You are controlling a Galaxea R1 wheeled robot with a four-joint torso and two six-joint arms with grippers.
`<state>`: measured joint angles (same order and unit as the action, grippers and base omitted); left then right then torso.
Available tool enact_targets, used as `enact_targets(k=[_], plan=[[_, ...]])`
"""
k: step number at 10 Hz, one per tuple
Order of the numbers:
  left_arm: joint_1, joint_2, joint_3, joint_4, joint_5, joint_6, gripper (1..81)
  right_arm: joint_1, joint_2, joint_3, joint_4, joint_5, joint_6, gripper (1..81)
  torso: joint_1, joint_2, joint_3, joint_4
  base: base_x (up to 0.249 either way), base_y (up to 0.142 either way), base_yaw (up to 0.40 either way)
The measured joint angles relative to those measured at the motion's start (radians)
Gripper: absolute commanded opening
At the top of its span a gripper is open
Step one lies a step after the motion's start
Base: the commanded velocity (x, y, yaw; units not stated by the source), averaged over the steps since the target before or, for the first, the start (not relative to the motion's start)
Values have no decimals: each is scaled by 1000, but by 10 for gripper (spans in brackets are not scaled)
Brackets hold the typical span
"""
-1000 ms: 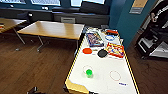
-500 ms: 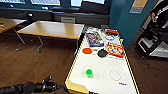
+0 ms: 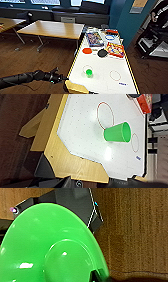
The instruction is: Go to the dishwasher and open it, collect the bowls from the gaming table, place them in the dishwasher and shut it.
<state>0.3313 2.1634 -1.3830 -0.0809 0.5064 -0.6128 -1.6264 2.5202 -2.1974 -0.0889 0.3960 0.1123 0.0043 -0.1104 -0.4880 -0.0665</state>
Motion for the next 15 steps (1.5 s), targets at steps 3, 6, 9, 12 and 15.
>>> enact_targets(k=[3,6,9,12,15], plan=[[-77,33,-19,78,11,-120,811,1,0,0,0,-7,0,10,0,0,0,0,0,0,0],[-90,90,-101,92,17,-141,811,17,0,0,0,-23,0,10,0,0,-1,0,0,0,0],[-103,194,-174,96,17,-145,811,20,1,0,1,-30,0,10,0,0,-1,0,0,0,0],[-129,245,-204,109,20,-147,811,23,3,0,1,-37,0,10,0,0,-1,0,0,0,0],[-145,352,-286,124,52,-221,811,34,12,-3,1,-53,0,10,1,0,-1,0,0,0,0]])
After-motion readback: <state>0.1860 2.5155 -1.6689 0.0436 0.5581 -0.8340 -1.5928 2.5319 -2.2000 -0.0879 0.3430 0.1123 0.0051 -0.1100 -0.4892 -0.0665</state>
